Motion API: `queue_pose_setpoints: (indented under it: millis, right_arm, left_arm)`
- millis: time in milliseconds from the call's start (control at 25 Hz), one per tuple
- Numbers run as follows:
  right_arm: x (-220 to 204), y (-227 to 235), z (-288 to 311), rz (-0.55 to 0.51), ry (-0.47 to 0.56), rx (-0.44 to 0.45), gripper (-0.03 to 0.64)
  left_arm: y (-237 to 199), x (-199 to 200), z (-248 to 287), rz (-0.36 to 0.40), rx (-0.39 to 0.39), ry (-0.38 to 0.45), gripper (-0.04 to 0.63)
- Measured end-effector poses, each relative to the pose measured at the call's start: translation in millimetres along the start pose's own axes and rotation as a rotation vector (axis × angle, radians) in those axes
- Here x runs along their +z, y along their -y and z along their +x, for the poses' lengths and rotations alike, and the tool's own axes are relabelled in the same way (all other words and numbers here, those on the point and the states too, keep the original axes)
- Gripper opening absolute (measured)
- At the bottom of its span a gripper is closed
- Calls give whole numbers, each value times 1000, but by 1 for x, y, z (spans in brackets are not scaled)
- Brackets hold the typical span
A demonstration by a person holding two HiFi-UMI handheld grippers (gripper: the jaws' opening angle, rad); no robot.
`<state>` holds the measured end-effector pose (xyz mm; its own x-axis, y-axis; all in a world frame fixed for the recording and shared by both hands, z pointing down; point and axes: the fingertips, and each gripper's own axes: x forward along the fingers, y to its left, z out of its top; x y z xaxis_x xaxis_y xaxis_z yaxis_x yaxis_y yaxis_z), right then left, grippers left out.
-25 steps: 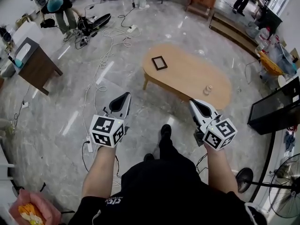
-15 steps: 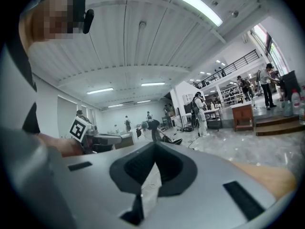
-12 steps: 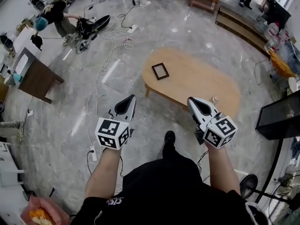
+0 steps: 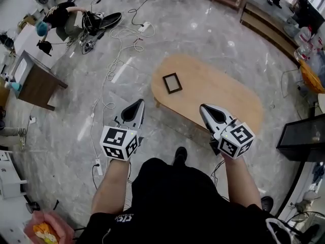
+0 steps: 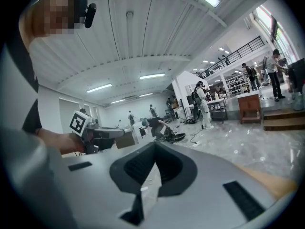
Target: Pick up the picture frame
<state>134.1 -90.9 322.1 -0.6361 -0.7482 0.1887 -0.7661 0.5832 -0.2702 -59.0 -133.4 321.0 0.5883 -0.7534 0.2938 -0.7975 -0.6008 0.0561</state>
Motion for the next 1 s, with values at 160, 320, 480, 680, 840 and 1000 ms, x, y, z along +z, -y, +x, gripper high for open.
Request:
queue_pose_setpoints:
  millis: [160, 320, 480, 680, 840, 1000]
  right_arm:
    - [3, 9, 26, -7, -38, 27, 6]
    - [9, 19, 64, -31, -76, 27, 6]
    - [15, 23, 107, -24, -99, 30, 6]
    - [10, 15, 149, -55, -150, 43, 8]
    - [-12, 16, 171, -43, -212, 61, 12]
    - [-37, 29, 192, -27, -294, 93, 15]
  left_arm:
    - [-24, 2, 16, -28, 20, 4, 9]
    - [-59, 2, 34, -56, 22, 11, 9]
    - [-97, 1, 49, -66, 14, 15, 9]
    - [-127, -10, 63, -84, -15, -4, 9]
    - [-142, -26, 78, -110, -25, -33, 9]
    - [-153, -47, 100, -134, -24, -71, 9]
